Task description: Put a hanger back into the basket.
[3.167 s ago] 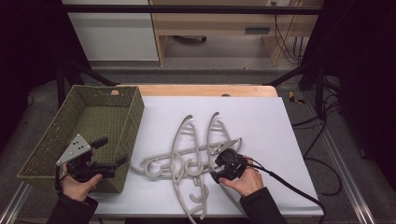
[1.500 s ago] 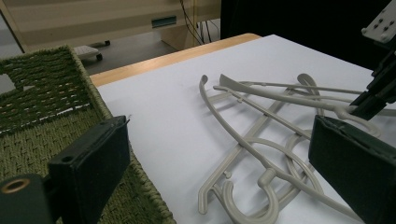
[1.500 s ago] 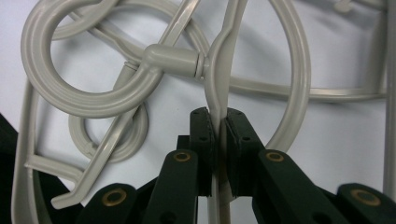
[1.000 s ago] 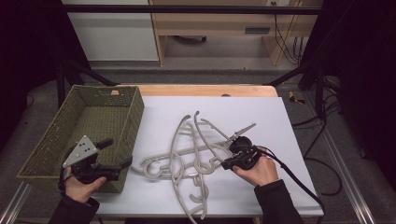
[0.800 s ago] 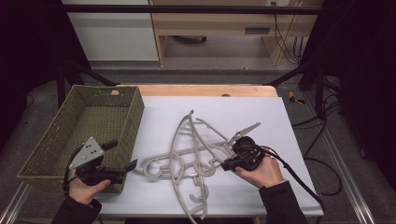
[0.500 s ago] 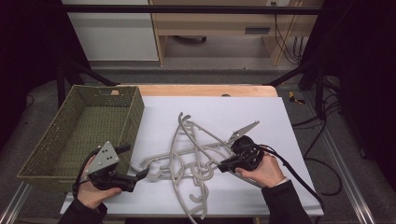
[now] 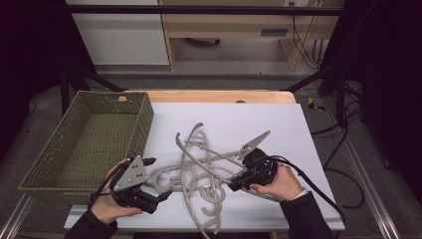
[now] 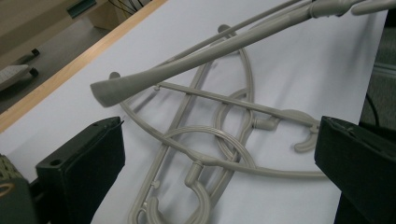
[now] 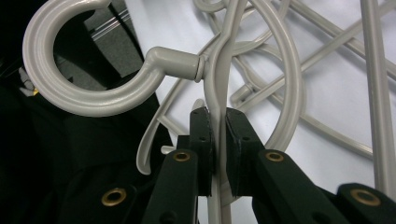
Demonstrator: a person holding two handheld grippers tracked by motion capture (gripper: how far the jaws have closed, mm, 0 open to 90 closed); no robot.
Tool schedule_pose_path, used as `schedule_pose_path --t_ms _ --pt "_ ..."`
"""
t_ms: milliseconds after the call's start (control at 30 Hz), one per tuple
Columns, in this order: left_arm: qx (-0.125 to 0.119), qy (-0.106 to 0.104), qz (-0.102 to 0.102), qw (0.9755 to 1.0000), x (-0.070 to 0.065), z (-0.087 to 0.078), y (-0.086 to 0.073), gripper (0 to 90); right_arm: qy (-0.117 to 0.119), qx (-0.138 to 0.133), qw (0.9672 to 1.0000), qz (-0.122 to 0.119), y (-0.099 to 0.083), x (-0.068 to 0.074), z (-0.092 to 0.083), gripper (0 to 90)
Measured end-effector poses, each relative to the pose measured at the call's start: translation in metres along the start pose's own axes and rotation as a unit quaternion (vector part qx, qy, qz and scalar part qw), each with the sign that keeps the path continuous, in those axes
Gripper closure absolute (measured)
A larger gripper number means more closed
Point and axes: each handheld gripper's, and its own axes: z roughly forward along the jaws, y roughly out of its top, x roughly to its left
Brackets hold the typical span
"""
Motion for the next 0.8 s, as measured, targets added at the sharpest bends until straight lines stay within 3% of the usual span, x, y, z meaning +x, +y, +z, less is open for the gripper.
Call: schedule_pose_path --t_ms 33,67,133,267,300,400,467,500,533,567,600,633,667,733,800 --pt "0.009 -0.001 0.023 0.9997 -0.003 0.002 0.006 1.9 0.007 0.006 0.9999 -0.006 0.0 0.001 0.0 82.5" --pt "0.009 -0.001 0.023 0.9997 -0.003 0.002 0.006 2.3 0.007 0.006 0.9999 -0.006 0.0 0.001 0.0 82.5" --pt "0.019 -0.001 0.046 0.9988 -0.007 0.005 0.011 2.8 0.011 0.009 0.9999 -0.007 0.001 0.002 0.001 82.5" --pt "0.033 0.003 0.095 0.9949 -0.014 0.01 0.021 5.4 0.026 0.009 0.9995 -0.018 0.001 0.003 0.002 82.5" --pt "0.036 0.004 0.114 0.9928 -0.017 0.012 0.025 6.3 0.033 0.015 0.9992 -0.02 0.001 0.003 0.002 82.5" --pt "0.036 0.002 0.127 0.9913 -0.019 0.016 0.028 9.0 0.037 0.015 0.999 -0.022 0.001 0.005 0.003 82.5" --pt "0.043 0.0 0.143 0.9887 -0.021 0.02 0.03 9.6 0.042 0.018 0.9985 -0.03 0.0 0.005 0.003 82.5" --pt "0.049 -0.002 0.159 0.986 -0.024 0.024 0.03 11.5 0.047 0.022 0.9982 -0.029 0.0 0.006 0.003 82.5" --pt "0.049 -0.002 0.159 0.986 -0.024 0.024 0.03 12.4 0.047 0.022 0.9982 -0.029 0.0 0.006 0.003 82.5" --pt "0.055 -0.001 0.178 0.9824 -0.026 0.029 0.031 13.3 0.051 0.022 0.9979 -0.033 0.0 0.007 0.003 82.5" --pt "0.055 -0.001 0.178 0.9824 -0.026 0.029 0.031 14.3 0.051 0.022 0.9979 -0.033 0.0 0.007 0.003 82.5" --pt "0.054 -0.001 0.193 0.9798 -0.029 0.033 0.032 15.2 0.055 0.024 0.9976 -0.035 0.0 0.008 0.004 82.5" --pt "0.054 -0.001 0.193 0.9798 -0.029 0.033 0.032 16.5 0.055 0.024 0.9976 -0.035 0.0 0.008 0.004 82.5" --pt "0.052 -0.001 0.204 0.9775 -0.03 0.036 0.033 17.7 0.056 0.028 0.9974 -0.035 0.001 0.009 0.005 82.5" --pt "0.049 -0.002 0.221 0.974 -0.032 0.039 0.035 19.5 0.06 0.026 0.9971 -0.038 0.002 0.01 0.006 82.5"
